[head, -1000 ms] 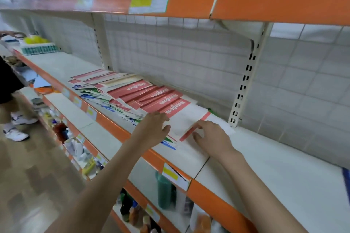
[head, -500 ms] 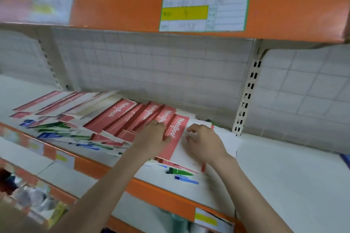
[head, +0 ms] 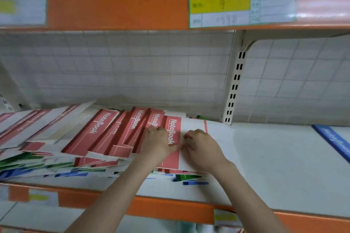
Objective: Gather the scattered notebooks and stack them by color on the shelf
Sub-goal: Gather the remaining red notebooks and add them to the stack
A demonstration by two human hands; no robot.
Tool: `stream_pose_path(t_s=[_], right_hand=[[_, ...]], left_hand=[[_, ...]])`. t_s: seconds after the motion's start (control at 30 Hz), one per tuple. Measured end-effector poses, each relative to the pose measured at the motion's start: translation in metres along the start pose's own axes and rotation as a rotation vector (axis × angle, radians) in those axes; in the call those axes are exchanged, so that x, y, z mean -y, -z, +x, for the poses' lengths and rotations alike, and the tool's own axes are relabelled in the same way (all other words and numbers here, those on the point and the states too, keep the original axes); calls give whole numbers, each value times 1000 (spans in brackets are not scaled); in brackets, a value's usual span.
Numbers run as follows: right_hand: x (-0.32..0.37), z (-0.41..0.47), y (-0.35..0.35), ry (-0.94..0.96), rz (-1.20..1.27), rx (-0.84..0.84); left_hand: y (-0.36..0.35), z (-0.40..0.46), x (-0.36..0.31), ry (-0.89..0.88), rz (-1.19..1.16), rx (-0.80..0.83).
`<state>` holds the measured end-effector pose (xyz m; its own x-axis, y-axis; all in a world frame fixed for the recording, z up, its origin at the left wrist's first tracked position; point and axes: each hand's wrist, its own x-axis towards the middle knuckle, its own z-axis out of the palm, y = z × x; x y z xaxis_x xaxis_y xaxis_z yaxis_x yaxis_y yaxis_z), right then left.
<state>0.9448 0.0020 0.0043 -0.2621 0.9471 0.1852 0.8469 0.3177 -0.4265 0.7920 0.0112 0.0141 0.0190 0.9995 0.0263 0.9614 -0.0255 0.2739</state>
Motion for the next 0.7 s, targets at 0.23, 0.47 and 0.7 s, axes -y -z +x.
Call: stream_pose_path(t_s=[0.23,0.47,0.7], right_hand=[[-4,-4,1,35,36,63],[-8,-21,10,67,136,201],[-24,-24,28,50,52,67]], left_hand=[[1,0,-5,7,-301,-71],[5,15,-22,103,-828,-118],[2,20,-54,136,-1139,33]])
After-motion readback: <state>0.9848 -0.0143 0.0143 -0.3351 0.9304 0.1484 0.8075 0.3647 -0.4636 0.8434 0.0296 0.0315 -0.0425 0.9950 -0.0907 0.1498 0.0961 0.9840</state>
